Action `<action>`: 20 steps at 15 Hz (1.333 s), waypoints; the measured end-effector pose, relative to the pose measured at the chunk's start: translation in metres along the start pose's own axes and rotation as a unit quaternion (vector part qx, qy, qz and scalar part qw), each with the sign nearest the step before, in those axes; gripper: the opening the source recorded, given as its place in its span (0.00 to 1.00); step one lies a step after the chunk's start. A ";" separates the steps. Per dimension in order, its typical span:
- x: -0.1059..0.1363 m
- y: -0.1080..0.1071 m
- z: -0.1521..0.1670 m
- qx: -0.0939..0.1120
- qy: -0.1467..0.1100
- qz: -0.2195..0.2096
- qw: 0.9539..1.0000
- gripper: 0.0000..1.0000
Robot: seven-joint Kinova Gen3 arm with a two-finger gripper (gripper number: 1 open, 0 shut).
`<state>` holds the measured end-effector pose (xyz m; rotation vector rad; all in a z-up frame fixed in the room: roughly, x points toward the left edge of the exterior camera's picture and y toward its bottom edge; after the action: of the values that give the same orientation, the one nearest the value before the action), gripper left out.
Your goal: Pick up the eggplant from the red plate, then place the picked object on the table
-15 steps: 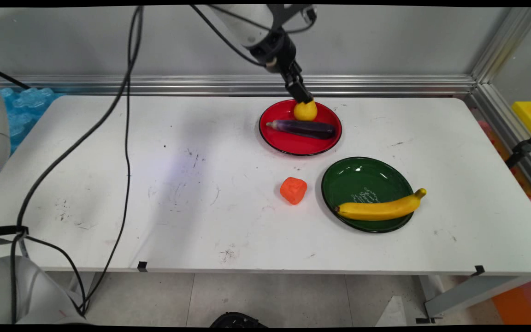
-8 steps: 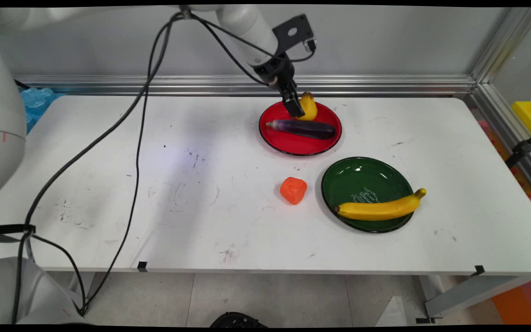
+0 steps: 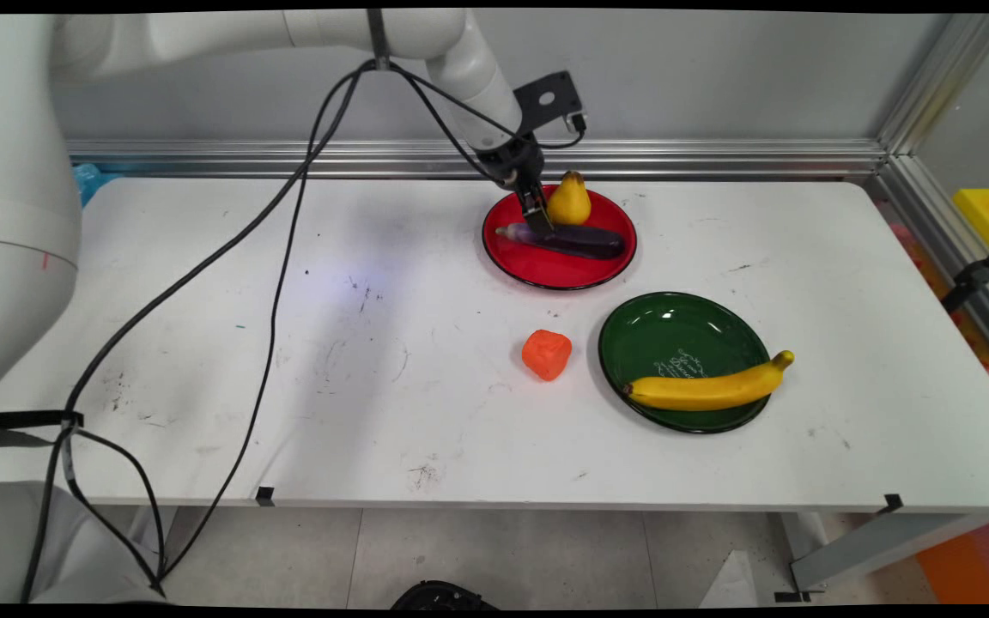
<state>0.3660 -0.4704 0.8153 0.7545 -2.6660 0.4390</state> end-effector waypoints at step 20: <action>-0.002 -0.013 0.046 -0.034 -0.031 -0.014 0.999 0.00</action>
<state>0.3641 -0.4970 0.7759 0.7967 -2.7089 0.3224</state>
